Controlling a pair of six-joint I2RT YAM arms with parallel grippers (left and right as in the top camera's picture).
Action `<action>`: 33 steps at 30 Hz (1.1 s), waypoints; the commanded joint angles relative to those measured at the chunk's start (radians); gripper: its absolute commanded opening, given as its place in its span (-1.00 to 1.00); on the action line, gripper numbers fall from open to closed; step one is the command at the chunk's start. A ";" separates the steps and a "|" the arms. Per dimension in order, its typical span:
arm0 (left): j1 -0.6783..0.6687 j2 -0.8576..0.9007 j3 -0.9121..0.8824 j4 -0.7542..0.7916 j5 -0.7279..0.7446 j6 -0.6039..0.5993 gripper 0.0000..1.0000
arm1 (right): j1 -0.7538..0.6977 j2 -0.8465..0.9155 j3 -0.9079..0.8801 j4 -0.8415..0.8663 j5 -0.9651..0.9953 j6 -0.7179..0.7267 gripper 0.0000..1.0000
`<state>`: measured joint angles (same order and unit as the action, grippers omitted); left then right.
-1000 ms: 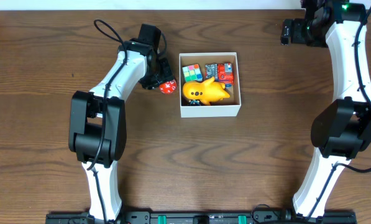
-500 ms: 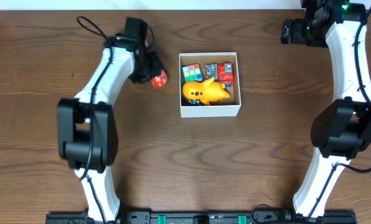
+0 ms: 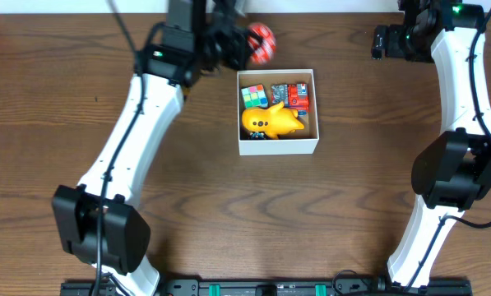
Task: Pack container
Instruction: 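Lift the red ball and lower it into the box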
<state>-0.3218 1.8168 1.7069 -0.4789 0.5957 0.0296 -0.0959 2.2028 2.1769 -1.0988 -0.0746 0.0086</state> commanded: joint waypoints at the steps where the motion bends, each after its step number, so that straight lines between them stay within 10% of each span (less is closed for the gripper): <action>1: -0.024 0.031 -0.001 -0.080 0.078 0.299 -0.88 | -0.006 0.000 0.019 0.000 -0.004 0.013 0.99; 17: -0.105 0.193 -0.001 -0.126 0.227 0.412 -0.89 | -0.006 0.000 0.019 0.000 -0.004 0.013 0.98; 33: -0.116 0.207 -0.001 -0.198 0.224 0.411 0.43 | -0.006 0.000 0.019 0.000 -0.004 0.013 0.99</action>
<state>-0.4351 2.0243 1.7061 -0.6750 0.8051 0.4290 -0.0959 2.2028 2.1769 -1.0988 -0.0746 0.0086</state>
